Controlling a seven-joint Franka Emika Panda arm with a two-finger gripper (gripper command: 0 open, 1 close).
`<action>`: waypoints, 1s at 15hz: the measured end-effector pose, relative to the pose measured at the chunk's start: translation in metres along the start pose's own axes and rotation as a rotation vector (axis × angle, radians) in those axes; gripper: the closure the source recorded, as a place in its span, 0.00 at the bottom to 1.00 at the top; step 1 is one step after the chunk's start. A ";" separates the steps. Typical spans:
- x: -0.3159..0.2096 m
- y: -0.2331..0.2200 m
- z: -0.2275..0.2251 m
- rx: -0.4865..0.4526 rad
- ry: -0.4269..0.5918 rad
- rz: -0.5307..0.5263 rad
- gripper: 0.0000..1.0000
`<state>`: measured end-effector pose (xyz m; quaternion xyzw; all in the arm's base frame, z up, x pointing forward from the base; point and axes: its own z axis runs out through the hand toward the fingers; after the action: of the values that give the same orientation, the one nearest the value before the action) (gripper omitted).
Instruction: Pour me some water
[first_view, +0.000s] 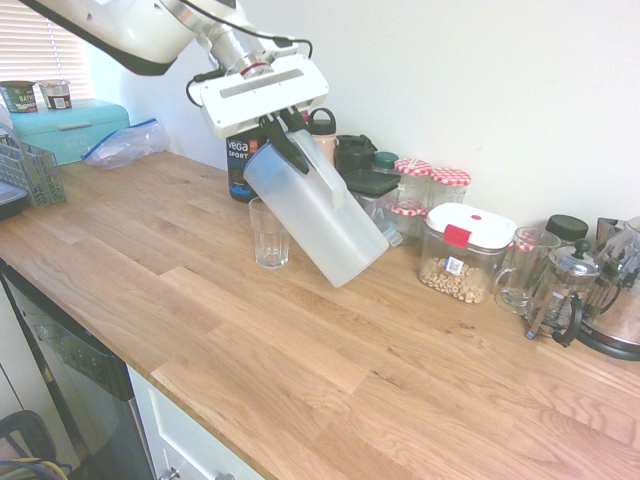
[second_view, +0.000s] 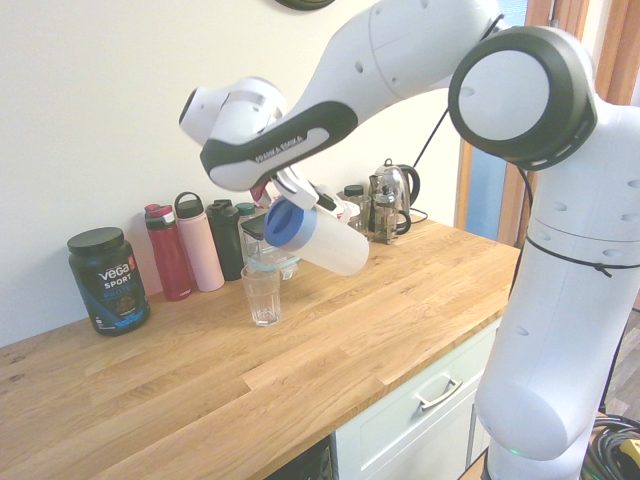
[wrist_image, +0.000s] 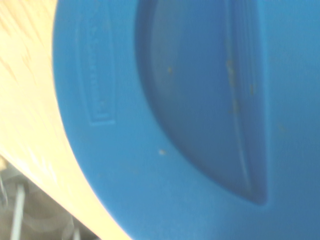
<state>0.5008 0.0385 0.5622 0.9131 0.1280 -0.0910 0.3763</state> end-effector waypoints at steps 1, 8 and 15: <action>-0.015 0.022 -0.001 0.047 0.026 0.038 1.00; -0.088 0.092 0.071 0.450 0.132 0.287 1.00; -0.112 0.112 0.112 0.762 0.305 0.513 1.00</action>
<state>0.4206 -0.1363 0.5881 0.9910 -0.0900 0.0993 0.0024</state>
